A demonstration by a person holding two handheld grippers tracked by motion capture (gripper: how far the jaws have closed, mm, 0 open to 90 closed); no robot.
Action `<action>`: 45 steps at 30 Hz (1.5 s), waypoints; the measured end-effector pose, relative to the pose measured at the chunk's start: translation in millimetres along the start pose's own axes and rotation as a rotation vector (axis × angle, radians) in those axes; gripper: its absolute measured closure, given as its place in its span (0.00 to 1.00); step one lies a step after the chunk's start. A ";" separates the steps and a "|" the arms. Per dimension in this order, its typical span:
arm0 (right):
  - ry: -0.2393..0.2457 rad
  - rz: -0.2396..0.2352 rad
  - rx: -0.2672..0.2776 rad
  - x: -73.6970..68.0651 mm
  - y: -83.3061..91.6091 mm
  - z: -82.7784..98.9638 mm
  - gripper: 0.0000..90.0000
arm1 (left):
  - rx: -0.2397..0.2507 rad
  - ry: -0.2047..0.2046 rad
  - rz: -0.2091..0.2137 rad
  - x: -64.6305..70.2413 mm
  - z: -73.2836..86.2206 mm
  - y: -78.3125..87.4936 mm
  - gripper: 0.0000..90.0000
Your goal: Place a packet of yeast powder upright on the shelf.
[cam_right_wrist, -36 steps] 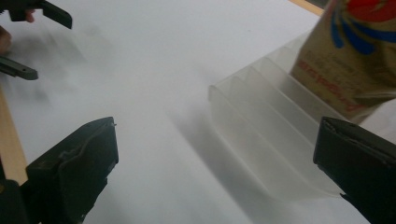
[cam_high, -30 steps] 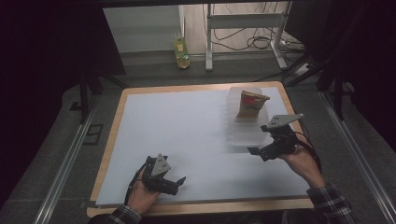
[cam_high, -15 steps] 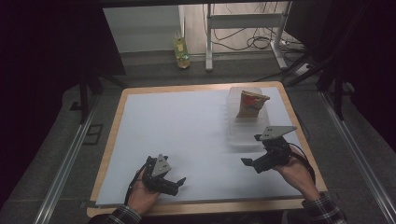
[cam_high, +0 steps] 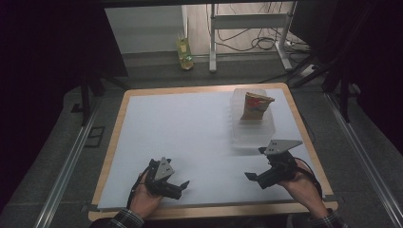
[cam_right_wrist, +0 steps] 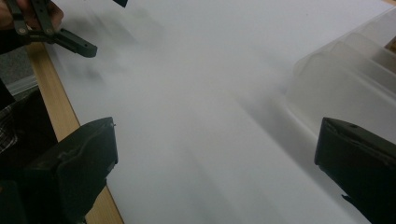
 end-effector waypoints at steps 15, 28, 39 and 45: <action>0.021 0.048 0.021 -10.3 -5.9 23.5 0.00 | -0.001 -0.010 -0.004 0.7 0.2 0.0 0.00; 0.008 0.049 0.020 -10.4 -16.0 40.0 0.00 | -0.002 -0.011 -0.005 0.6 0.4 0.3 0.00; 0.004 0.053 -0.025 -5.9 -31.8 55.3 0.00 | -0.006 -0.013 0.007 2.1 0.5 -1.1 0.00; -0.014 0.049 -0.067 -0.9 -41.9 64.5 0.00 | -0.015 -0.020 0.005 2.3 0.9 -2.5 0.00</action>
Point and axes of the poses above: each handheld gripper's, and its own axes: y roughly backward along the jaws, z roughly out of its underside, x roughly to its right, the point moved 1 cm from there along -y, roughly forward along the jaws, and after that the axes turned 10 degrees about -y, right-handed, at the moved point
